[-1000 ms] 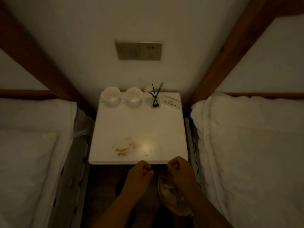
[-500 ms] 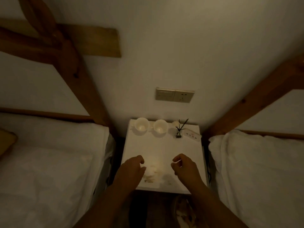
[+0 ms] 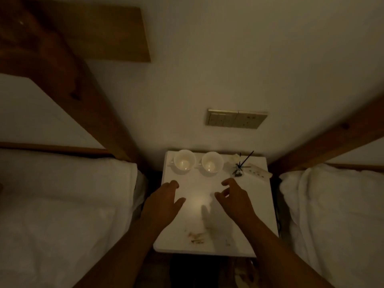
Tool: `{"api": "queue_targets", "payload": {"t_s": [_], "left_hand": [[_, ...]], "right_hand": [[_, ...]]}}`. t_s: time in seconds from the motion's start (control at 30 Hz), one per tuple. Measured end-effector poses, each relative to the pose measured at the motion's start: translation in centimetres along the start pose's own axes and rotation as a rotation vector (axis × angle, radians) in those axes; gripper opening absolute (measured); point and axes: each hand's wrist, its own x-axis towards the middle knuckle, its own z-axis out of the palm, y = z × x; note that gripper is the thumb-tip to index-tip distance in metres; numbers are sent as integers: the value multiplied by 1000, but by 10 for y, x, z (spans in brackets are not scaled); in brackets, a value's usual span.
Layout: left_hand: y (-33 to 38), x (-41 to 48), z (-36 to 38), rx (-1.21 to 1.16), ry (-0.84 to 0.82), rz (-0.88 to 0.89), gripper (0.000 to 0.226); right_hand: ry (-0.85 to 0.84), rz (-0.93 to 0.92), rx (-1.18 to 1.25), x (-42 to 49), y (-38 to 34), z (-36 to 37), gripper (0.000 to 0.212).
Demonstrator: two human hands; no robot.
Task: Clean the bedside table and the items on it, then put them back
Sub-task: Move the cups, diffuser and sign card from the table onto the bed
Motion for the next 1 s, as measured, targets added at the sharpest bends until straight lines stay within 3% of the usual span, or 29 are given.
{"api": "queue_targets", "payload": {"t_s": [0.17,0.4,0.57,0.73,0.87,1.0], "left_hand": [[-12,4,33,-42,-46,-49,50],[-14,-4,69,26,-96,-100,42],[-13,6,77,-70,-98,-119,40],[-8,49,62,-130,-24,-194,42],[-1,82,51,-135,131,-196,43],[-2,104,48,-53,227,-140,64]], "right_hand": [[-18,21,15,11,28,15,39],[-92,60,-10,15,64,28,34],[-62,-20,-65,30,64,25,38],[18,-199,-207,58,42,23,57],[116,-330,-294,78,29,26,69],[164,-346,-304,94,22,33,81]]}}
